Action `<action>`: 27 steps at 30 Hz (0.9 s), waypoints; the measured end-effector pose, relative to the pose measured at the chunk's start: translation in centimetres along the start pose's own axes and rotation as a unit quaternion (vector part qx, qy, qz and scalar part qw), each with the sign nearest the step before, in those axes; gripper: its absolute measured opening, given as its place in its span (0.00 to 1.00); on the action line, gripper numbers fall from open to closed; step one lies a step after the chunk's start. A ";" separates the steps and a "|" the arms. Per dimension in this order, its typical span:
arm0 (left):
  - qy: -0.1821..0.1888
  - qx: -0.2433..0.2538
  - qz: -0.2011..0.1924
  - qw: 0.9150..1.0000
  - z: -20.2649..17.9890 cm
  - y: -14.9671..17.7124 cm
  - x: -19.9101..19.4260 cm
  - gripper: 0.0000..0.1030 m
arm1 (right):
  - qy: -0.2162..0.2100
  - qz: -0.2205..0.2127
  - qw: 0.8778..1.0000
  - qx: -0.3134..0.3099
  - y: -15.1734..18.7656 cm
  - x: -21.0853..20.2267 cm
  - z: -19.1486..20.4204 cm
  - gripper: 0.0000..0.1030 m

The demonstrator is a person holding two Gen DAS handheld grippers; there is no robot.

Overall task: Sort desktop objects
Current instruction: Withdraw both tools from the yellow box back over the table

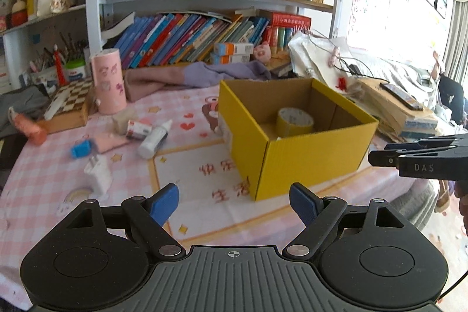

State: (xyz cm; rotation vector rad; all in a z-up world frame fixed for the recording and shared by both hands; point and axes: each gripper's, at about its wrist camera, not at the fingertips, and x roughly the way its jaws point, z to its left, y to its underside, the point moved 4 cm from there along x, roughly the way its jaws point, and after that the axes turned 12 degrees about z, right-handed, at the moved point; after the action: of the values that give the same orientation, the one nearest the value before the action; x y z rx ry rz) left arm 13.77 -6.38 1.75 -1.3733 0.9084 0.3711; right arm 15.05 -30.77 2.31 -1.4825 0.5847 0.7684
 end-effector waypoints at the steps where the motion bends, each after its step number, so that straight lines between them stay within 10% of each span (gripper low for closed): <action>1: 0.001 0.001 0.003 1.000 0.2 0.5 -0.2 0.83 | 0.001 0.002 1.000 0.003 0.5 -0.1 0.5 0.31; 27: -0.055 -0.056 0.026 0.997 6.5 8.1 -2.9 0.85 | -0.019 0.046 0.997 0.051 8.1 0.6 11.0 0.43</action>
State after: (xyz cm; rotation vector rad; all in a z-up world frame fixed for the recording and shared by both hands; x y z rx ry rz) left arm 8.45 2.18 -2.00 -1.4176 0.8441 0.5397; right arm 8.05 -20.37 -3.12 -1.3523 0.6578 0.8246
